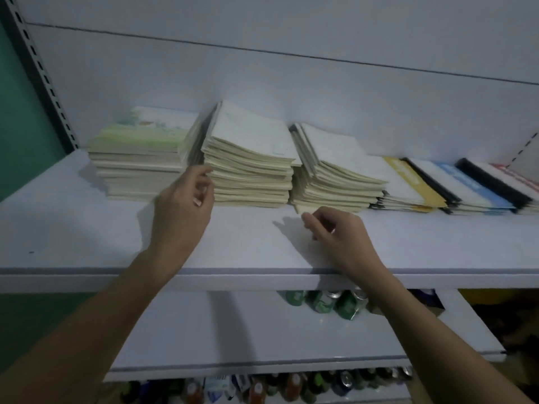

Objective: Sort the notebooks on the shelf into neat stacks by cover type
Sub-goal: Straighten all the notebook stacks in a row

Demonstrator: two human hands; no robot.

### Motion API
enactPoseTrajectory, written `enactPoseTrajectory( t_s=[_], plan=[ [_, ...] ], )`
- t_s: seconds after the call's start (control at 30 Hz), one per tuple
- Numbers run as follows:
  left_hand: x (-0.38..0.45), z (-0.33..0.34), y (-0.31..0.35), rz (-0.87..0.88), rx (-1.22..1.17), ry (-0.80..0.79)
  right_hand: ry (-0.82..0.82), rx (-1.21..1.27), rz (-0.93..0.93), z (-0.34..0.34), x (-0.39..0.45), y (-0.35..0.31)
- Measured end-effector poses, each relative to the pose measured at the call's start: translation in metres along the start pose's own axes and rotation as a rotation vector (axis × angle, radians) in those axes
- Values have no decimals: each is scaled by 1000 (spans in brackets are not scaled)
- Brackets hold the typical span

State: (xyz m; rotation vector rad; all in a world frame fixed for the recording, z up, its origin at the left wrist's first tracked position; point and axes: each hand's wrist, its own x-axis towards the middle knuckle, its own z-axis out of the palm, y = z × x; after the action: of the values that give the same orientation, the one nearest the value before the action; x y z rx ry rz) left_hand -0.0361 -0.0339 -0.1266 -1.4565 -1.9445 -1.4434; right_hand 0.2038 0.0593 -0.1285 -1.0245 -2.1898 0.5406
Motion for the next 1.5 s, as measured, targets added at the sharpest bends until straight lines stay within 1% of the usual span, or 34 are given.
enactPoseTrajectory(
  t_s=[0.1,0.13,0.17,0.23,0.33,0.4,0.47,0.53,0.6,0.67,0.77,0.83,0.9,0.93,1.0,1.03,1.1,1.13,1.17,1.2,1.27,1.3,1.33,1.4,1.5],
  plan=[
    [10,11,36,260,-28,-182,216,2,6,-55,12,33],
    [20,18,49,344,-24,-249,241,-39,3,-73,22,44],
    [32,27,64,404,-1,-323,226,-93,-2,-88,34,53],
    [57,51,94,444,106,-489,96,-218,-29,-113,60,68],
    [80,89,126,428,364,-723,-156,-377,-118,-127,89,74],
    [83,107,133,454,540,-797,-283,-382,-165,-122,104,79],
    [82,117,134,500,658,-781,-394,-330,-164,-114,114,86],
    [82,120,133,489,694,-751,-449,-299,-191,-106,122,95],
    [84,120,134,463,696,-719,-419,-265,-242,-103,128,99],
    [81,118,133,475,741,-699,-392,-275,-280,-102,128,100],
    [71,121,134,527,873,-727,-362,-379,-333,-98,119,103],
    [68,128,134,554,973,-758,-320,-419,-402,-88,114,107],
    [70,132,135,516,1010,-749,-290,-411,-446,-78,114,113],
    [70,132,134,476,999,-711,-289,-389,-443,-75,116,115],
    [65,127,133,474,955,-563,-282,-333,-435,-75,117,118],
    [54,127,130,501,917,-452,-267,-320,-425,-75,115,120],
    [23,129,124,562,746,-176,-222,-342,-410,-76,109,123],
    [7,128,121,554,661,-110,-192,-370,-419,-76,105,123],
    [-5,127,120,503,604,-121,-162,-418,-435,-77,103,121],
    [-14,124,118,383,566,-190,-139,-479,-453,-77,101,119],
    [-14,118,113,16,535,-383,-123,-602,-495,-75,101,112],
    [-10,116,109,-137,535,-463,-127,-648,-504,-73,102,108],
    [-5,116,105,-208,541,-501,-138,-680,-501,-72,103,105],
    [1,117,99,-258,523,-508,-165,-705,-482,-72,104,101],
    [1,120,95,-274,527,-496,-196,-657,-477,-73,102,103]
  ],
)
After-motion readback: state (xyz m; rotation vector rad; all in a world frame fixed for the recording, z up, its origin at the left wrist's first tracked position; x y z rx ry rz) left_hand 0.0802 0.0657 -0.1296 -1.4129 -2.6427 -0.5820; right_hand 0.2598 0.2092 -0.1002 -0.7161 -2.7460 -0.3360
